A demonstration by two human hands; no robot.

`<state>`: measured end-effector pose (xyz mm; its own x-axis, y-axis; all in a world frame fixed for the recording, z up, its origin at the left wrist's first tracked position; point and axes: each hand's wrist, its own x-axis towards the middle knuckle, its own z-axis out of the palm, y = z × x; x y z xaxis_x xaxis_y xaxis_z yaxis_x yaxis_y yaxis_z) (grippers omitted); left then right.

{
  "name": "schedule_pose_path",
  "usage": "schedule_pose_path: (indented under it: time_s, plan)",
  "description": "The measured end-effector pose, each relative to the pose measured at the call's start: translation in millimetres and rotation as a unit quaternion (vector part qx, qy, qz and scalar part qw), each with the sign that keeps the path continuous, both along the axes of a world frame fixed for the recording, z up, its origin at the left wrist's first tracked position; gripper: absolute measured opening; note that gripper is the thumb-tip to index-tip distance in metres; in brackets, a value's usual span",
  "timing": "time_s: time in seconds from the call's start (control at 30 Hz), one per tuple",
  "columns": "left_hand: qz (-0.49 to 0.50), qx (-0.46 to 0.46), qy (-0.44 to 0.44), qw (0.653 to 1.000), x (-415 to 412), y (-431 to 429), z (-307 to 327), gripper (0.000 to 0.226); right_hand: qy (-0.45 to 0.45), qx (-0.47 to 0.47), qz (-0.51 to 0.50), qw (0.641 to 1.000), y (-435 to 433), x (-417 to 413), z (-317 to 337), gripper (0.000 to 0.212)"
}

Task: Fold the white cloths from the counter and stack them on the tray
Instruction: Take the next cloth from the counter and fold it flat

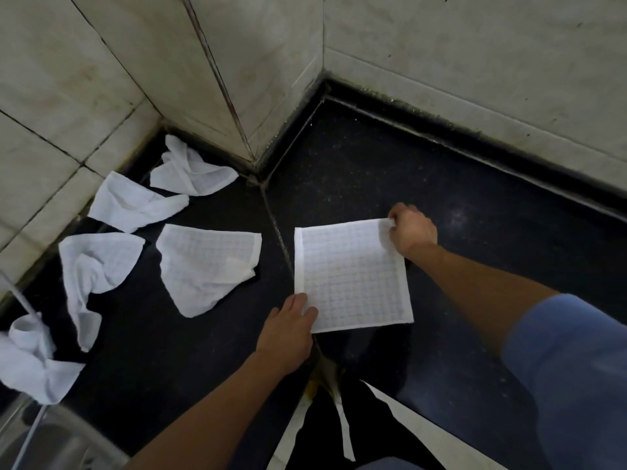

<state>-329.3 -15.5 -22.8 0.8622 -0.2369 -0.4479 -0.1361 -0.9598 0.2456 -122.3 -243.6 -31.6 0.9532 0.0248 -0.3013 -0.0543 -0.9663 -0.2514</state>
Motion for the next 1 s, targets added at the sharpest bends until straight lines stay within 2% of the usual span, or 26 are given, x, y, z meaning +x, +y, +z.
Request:
schedule_pose_path:
  time_s: [0.1,0.2,0.27,0.33,0.4,0.5,0.57,0.63,0.73,0.8,0.9,1.0]
  plan:
    - [-0.014,0.019,0.012,1.0,1,0,2,0.045,0.01,-0.031,0.061,0.998,-7,-4,8,0.032]
    - [-0.026,0.025,0.016,0.999,3,-1,5,0.041,-0.038,0.012,0.127,0.991,-7,-39,30,0.03]
    - [-0.033,0.02,-0.01,0.999,4,-4,7,0.031,0.028,-0.008,0.211,0.977,-8,-77,37,0.027]
    - [-0.049,0.009,-0.028,0.998,5,-11,10,0.023,0.115,-0.072,0.292,0.947,-12,-120,33,0.033]
    - [-0.066,-0.005,-0.029,0.997,7,-20,9,0.022,0.127,-0.125,0.328,0.928,-18,-151,24,0.039]
    - [-0.058,-0.016,-0.021,0.998,9,-29,3,0.027,0.13,-0.13,0.302,0.935,-26,-160,17,0.033]
    - [-0.048,-0.008,-0.016,0.999,10,-32,-2,0.037,0.13,-0.062,0.262,0.954,-33,-156,16,0.026]
    - [-0.041,0.006,-0.021,0.999,11,-34,-5,0.044,0.093,0.005,0.217,0.972,-40,-156,18,0.022]
    - [-0.037,0.009,-0.052,0.998,9,-33,-7,0.03,0.031,0.031,0.208,0.977,-49,-162,21,0.019]
    - [-0.038,0.001,-0.046,0.998,6,-28,-7,0.021,0.023,0.035,0.214,0.976,-53,-167,24,0.016]
    - [-0.05,-0.023,0.016,0.998,4,-12,-3,0.015,0.072,0.04,0.201,0.976,-57,-174,25,0.013]
    - [-0.033,-0.067,0.125,0.989,14,7,9,0.011,0.116,0.051,0.167,0.978,-61,-173,29,0.011]
